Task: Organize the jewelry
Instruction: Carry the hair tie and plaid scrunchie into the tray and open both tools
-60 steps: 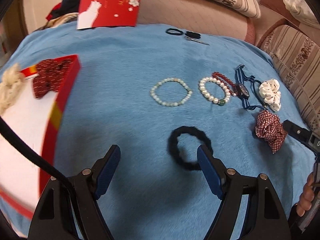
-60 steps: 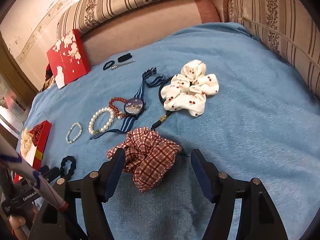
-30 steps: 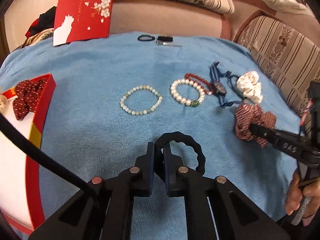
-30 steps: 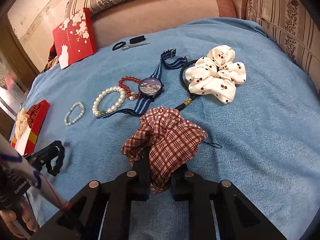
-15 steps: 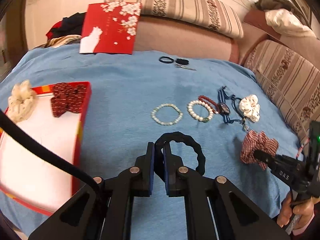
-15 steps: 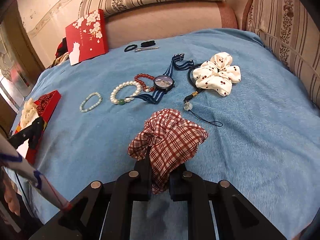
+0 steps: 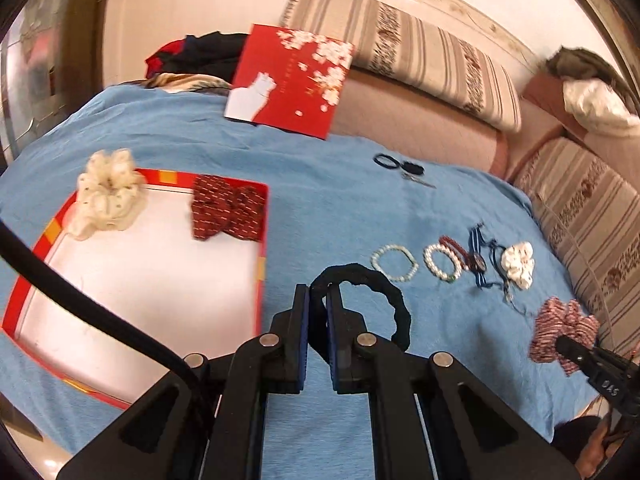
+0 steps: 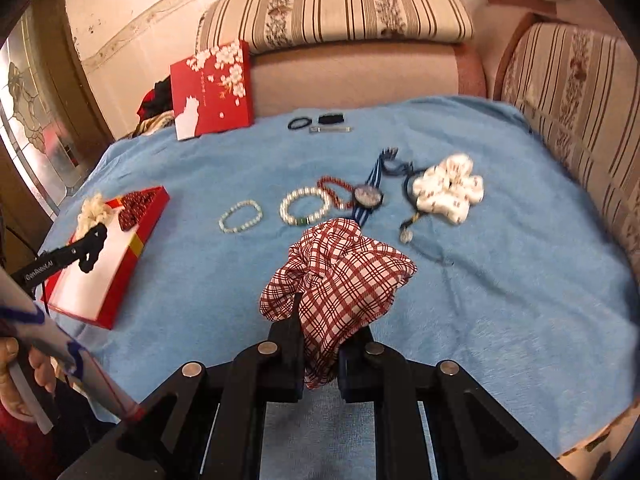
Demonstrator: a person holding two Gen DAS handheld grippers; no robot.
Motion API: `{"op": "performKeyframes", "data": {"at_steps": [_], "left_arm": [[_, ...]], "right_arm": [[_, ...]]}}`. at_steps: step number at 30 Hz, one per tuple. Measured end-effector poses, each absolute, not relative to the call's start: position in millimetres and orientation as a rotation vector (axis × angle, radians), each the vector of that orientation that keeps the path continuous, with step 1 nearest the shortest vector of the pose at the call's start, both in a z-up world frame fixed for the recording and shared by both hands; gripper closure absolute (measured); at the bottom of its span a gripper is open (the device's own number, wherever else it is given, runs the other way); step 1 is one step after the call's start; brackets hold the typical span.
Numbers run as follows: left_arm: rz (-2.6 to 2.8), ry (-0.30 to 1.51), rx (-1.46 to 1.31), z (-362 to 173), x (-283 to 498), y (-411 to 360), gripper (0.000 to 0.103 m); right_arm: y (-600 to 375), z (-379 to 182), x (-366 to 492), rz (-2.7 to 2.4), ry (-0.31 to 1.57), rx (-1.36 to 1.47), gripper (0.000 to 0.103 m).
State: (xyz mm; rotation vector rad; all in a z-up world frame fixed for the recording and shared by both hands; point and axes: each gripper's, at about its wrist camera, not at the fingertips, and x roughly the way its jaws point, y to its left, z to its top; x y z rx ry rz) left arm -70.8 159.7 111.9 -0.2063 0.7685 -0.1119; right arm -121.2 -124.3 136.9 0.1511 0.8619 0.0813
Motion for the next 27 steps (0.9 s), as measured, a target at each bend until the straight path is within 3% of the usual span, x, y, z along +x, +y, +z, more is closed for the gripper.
{"op": "performKeyframes", "data": {"at_steps": [15, 27], "left_arm": [[0.044, 0.754, -0.121, 131.2, -39.2, 236.3, 0.095], [0.104, 0.780, -0.213, 108.9, -32.5, 291.8, 0.095]], "right_arm": [[-38.7, 185.4, -103.9, 0.207, 0.821, 0.038, 0.090], [42.0, 180.8, -67.1, 0.331, 0.860, 0.008, 0.090]]}}
